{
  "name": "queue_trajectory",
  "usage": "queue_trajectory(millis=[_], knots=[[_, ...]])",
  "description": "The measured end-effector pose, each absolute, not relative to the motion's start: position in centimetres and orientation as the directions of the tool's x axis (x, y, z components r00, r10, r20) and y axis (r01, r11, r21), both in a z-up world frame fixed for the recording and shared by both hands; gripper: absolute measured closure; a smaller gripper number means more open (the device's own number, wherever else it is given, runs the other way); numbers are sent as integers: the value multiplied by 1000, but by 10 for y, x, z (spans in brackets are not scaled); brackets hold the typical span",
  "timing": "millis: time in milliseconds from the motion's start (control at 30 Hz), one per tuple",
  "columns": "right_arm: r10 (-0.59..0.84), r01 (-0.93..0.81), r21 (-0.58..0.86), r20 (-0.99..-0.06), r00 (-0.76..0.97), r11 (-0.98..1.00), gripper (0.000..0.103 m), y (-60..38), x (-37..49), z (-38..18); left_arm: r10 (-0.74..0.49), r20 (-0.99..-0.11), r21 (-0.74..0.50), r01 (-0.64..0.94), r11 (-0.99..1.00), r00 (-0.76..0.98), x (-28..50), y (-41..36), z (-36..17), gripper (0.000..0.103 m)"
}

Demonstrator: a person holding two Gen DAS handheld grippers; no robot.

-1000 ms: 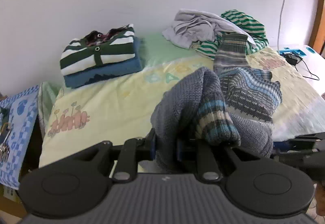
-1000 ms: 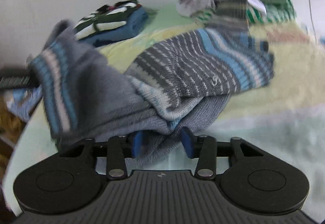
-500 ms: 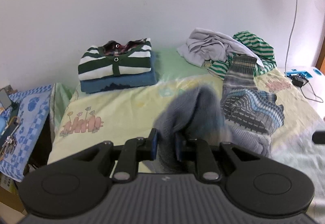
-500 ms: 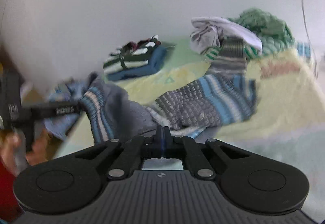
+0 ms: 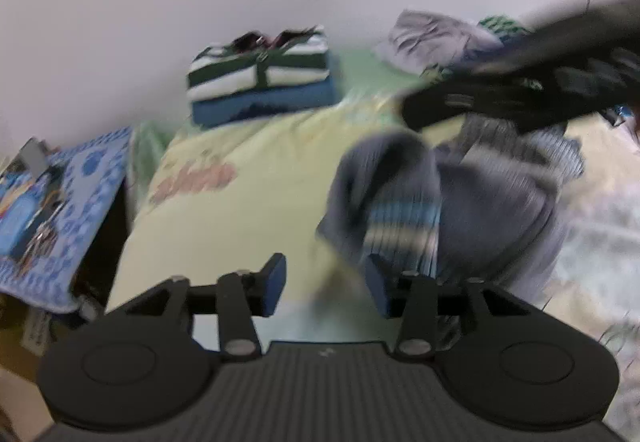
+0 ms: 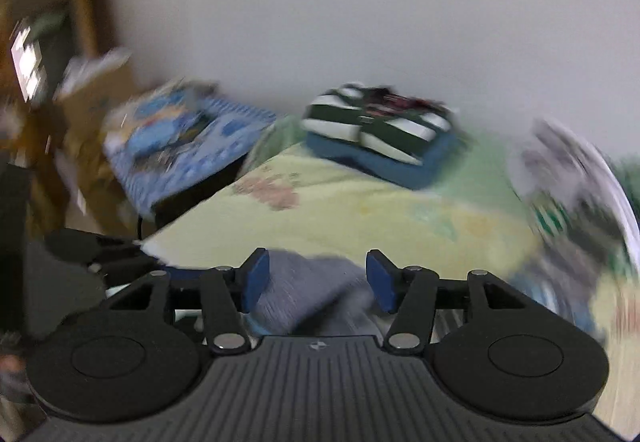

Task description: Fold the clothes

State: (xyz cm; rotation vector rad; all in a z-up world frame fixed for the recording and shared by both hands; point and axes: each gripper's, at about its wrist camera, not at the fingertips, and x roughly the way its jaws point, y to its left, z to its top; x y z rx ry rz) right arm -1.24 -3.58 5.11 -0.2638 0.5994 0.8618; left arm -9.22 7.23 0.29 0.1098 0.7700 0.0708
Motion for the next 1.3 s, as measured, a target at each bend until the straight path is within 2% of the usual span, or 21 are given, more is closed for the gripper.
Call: queue_trajectory(millis=[100,167,233,300,333,367,433,567,667,800,933,1033,1133,1233,1300], knots=[[589,-855,-141,-668,454,499,38,19,-10,40,87,-717,77,-45,996,692,-102,79,-9,51],[493,-884,-246,-755,432,398,38,51,-7,22,62,-728,44,-43,998,683,-105,78,-17,46],[401,-886,-337,-800,447,318,39,69,-2,2,34,-734,17,-32,999,678,-105,75,-23,39],[342,-869,-387,-807,481,308,46,72,9,-10,-4,-739,-10,-6,1000,674,-102,70,-30,35],[330,-870,-360,-820,468,337,68,69,18,-10,-19,-741,-17,10,1000,672,-100,66,-33,29],[331,-872,-308,-835,439,379,79,63,29,-7,-30,-740,-17,26,1000,672,-97,63,-37,25],[368,-861,-225,-833,413,456,84,45,43,3,-40,-740,-4,55,998,671,-90,54,-43,20],[459,-784,-91,-767,449,614,91,-8,54,37,-94,-748,-21,119,993,657,-70,42,-51,20],[527,-684,53,-682,508,728,91,-65,50,66,-121,-746,-8,173,985,655,-54,29,-53,22],[515,-484,229,-595,617,845,91,-148,31,85,-166,-722,7,247,969,672,-42,4,-45,26],[405,-239,340,-596,694,910,91,-224,-2,69,-220,-693,45,346,937,687,-31,-28,-36,25],[300,-66,355,-662,686,933,90,-267,-32,34,-253,-678,96,424,901,690,-24,-54,-32,25],[240,37,344,-725,645,938,89,-292,-49,1,-296,-685,102,490,866,666,-23,-72,-35,25],[134,63,215,-785,605,975,78,-295,-58,-19,-315,-675,150,541,827,668,-32,-86,-41,24],[63,66,132,-781,621,989,76,-296,-64,-17,-303,-666,204,557,805,681,-39,-89,-43,23]])
